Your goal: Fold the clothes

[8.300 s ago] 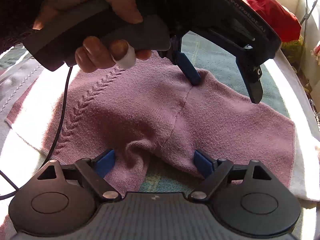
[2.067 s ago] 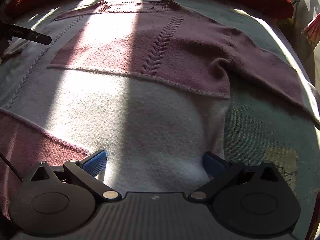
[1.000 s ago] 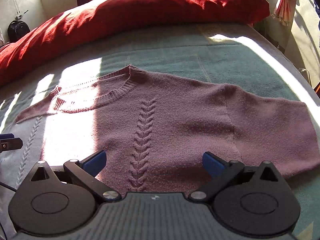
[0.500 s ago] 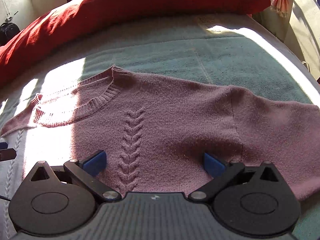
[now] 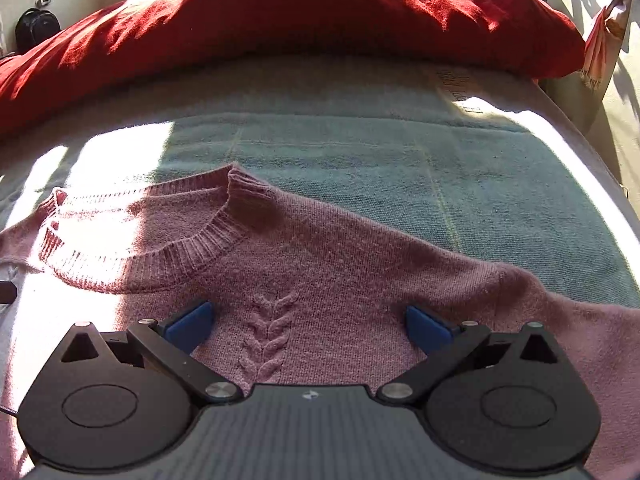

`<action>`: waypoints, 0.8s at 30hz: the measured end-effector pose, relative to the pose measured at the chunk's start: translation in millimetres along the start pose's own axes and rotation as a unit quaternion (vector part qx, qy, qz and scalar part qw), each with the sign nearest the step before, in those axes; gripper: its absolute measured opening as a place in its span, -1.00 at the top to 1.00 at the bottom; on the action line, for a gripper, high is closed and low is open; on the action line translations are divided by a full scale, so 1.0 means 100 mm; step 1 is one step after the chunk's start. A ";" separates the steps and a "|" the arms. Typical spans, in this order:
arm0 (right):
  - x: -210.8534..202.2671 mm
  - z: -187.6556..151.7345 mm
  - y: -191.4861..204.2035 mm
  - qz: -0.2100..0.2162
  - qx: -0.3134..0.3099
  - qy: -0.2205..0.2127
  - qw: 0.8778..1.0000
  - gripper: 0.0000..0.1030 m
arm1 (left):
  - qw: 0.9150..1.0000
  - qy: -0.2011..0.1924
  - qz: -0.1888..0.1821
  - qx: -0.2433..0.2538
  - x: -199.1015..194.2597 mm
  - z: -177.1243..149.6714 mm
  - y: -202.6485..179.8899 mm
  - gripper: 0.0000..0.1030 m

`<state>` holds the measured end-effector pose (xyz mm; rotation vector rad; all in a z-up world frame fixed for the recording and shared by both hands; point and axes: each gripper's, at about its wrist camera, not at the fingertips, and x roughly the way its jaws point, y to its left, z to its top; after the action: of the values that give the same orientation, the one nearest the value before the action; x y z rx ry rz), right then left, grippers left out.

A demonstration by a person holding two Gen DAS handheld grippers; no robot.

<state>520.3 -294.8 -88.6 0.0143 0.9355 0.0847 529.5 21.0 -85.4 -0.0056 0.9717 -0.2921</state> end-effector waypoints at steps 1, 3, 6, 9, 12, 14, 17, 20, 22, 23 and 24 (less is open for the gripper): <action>0.03 0.05 0.00 0.002 -0.003 0.004 1.000 -1.00 | 1.000 0.001 -0.002 -0.007 0.02 0.06 0.01 -0.98; 0.07 0.16 0.00 0.008 -0.004 0.008 1.000 -1.00 | 1.000 0.002 -0.008 -0.029 0.02 0.14 0.04 -0.98; -0.02 0.25 0.02 0.018 -0.002 0.015 1.000 -1.00 | 0.999 -0.001 -0.026 -0.042 -0.10 0.20 0.03 -0.98; -0.20 0.24 0.13 0.046 -0.021 -0.004 0.999 -1.00 | 0.997 0.003 -0.069 -0.032 -0.23 0.18 -0.06 -0.98; -0.15 0.16 0.29 0.072 -0.050 -0.004 0.996 -1.00 | 0.995 0.008 -0.099 -0.014 -0.18 0.15 -0.16 -0.98; -0.02 0.12 0.37 0.068 -0.059 0.009 0.996 -1.00 | 0.995 0.011 -0.098 -0.005 -0.03 0.16 -0.19 -0.98; 0.05 0.08 0.42 0.068 -0.054 -0.018 0.996 -1.00 | 0.995 0.006 -0.096 -0.016 0.13 0.25 -0.15 -0.98; 0.11 0.14 0.38 0.065 -0.036 -0.020 0.997 -1.00 | 0.995 0.006 -0.093 -0.025 0.22 0.31 -0.14 -0.98; 0.14 0.18 0.40 0.063 -0.042 -0.019 0.997 -1.00 | 0.995 0.009 -0.090 -0.029 0.23 0.34 -0.16 -0.98; 0.16 0.20 0.41 0.062 -0.044 -0.021 0.997 -1.00 | 0.996 0.009 -0.089 -0.026 0.23 0.35 -0.16 -0.98; 0.18 0.22 0.41 0.061 -0.046 -0.020 0.997 -1.00 | 0.996 0.008 -0.088 -0.018 0.23 0.33 -0.17 -0.98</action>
<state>545.8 -251.9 -87.6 -0.0118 0.8887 0.2407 565.0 -5.2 -83.1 -0.1222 0.9946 -0.4380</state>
